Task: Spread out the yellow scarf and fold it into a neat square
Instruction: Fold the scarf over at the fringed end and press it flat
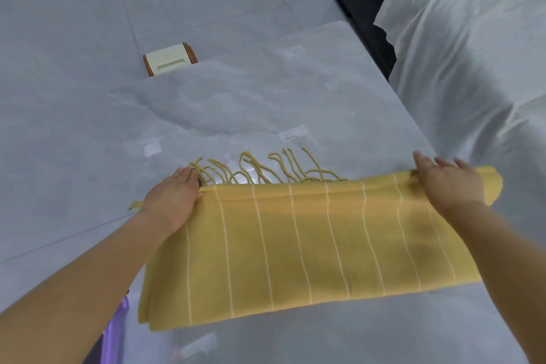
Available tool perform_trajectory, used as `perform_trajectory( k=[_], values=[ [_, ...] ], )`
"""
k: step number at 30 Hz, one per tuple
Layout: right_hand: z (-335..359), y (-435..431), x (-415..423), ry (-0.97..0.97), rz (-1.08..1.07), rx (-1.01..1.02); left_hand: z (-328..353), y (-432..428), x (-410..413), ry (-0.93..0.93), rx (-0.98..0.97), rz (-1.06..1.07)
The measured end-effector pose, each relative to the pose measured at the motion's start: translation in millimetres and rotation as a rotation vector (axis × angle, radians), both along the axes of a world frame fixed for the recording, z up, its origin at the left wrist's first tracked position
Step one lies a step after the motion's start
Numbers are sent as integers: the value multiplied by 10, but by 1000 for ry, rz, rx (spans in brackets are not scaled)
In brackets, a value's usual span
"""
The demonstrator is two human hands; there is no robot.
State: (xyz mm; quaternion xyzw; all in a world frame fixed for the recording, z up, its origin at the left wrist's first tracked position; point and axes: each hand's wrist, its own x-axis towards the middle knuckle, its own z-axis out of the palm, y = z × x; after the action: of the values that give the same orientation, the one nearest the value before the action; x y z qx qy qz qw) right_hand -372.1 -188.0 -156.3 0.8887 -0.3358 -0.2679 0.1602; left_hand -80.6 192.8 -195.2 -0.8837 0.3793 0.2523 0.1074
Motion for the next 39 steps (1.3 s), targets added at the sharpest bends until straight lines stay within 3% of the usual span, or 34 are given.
perform_trajectory(
  k=[3,7,10,15,26,32,35,39],
  values=[
    [-204,209,72,-184,-52,107,-28,-90,-125,-16,-75,21],
    [-364,840,149,-370,144,233,-50,-162,-643,-112,-359,-121],
    [-466,1253,245,-353,198,339,-197,-214,-948,-115,-286,-222],
    [-795,1321,367,-337,90,378,-562,-181,-953,-147,-179,-124],
    [-849,1536,453,-370,-5,343,-583,55,-1194,-123,-249,-46],
    [-817,2413,39,-411,168,496,-453,1049,-1792,28,-166,-89],
    [-837,2629,-167,-391,159,503,-458,1405,-1720,33,-152,-201],
    [-864,2679,-278,-333,357,544,-473,1481,-1464,-14,-172,-297]
  ],
)
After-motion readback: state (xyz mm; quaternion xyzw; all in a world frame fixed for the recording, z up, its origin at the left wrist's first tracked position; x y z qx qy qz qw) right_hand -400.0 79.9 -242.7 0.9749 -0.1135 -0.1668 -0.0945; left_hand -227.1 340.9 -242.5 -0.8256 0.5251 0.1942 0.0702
